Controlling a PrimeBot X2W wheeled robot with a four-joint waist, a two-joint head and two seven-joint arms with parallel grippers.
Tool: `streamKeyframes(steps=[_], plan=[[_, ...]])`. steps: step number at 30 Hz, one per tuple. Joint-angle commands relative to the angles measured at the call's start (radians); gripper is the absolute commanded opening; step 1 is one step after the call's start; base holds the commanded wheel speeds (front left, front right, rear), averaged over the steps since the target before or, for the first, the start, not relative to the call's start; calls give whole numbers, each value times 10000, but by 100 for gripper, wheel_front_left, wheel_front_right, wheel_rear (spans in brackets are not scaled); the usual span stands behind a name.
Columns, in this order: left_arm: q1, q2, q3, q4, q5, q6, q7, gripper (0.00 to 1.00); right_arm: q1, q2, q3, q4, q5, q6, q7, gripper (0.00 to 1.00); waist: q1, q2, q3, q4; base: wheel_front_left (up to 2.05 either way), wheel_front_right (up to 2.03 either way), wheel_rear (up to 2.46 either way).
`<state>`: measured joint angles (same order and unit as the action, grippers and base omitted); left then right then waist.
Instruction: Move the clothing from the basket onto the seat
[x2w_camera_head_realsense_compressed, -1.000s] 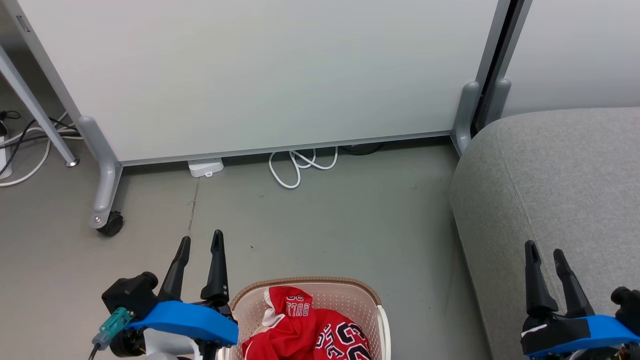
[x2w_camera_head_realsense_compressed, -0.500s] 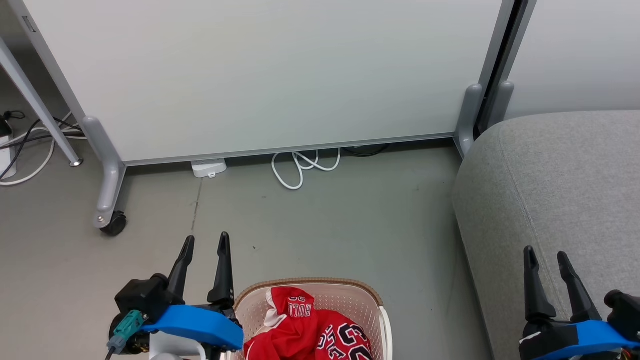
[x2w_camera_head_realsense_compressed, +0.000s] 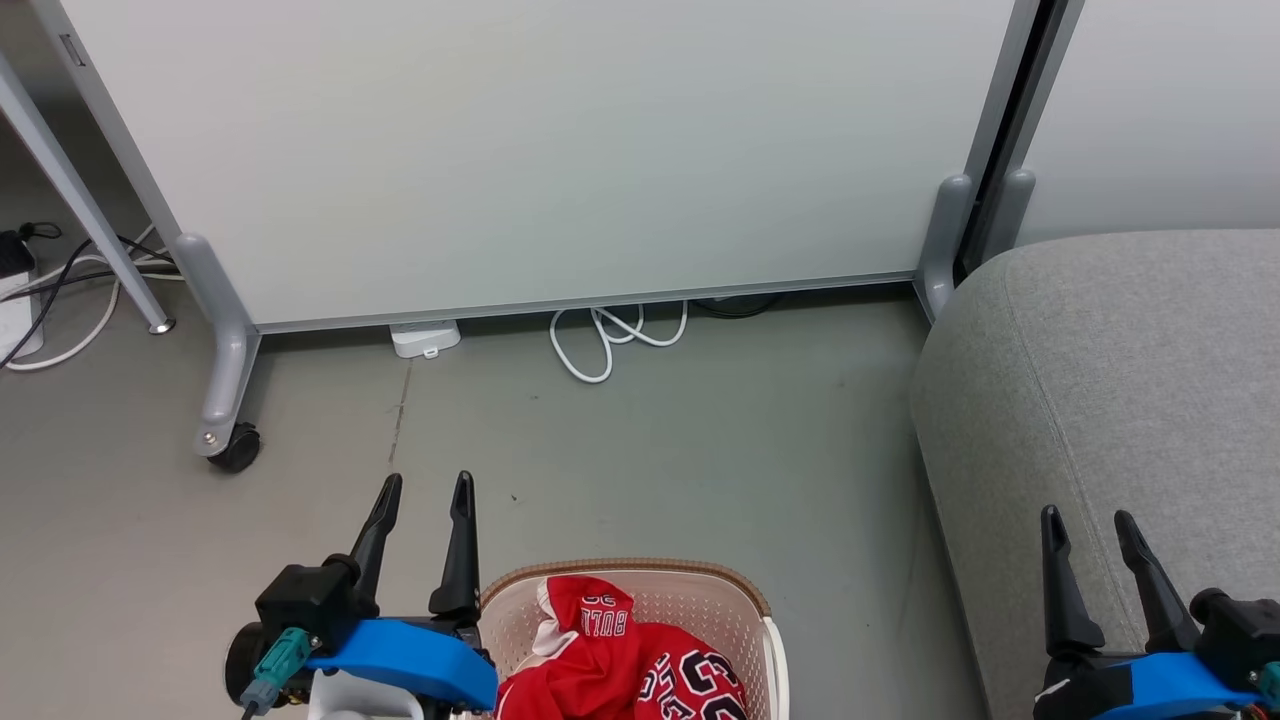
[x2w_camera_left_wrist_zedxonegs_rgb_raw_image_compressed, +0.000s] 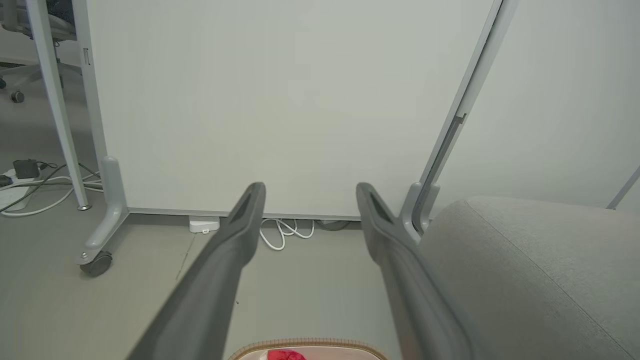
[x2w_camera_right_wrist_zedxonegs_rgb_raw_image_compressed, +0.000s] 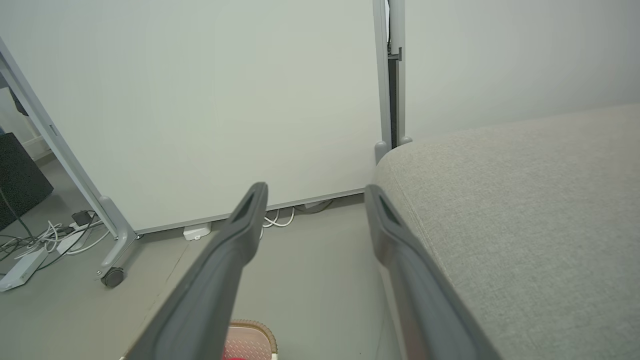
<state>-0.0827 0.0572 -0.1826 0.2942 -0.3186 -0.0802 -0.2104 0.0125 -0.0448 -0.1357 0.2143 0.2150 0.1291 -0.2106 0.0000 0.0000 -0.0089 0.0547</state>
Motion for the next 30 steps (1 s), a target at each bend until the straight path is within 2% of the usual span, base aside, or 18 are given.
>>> streamKeyframes(steps=[1, 30], plan=[[-141, 6, -52, 36, 199, -58, -88, 100, 100, -72, -17, -20, -245, 22, -90, 100, 0, 0, -8, 6, 0, 0, 0], [-192, -70, -152, 415, 1687, -19, -562, 100, 303, -82, -58, -157, -2067, 26, -557, 100, 0, 0, 23, 181, 0, 0, 0]])
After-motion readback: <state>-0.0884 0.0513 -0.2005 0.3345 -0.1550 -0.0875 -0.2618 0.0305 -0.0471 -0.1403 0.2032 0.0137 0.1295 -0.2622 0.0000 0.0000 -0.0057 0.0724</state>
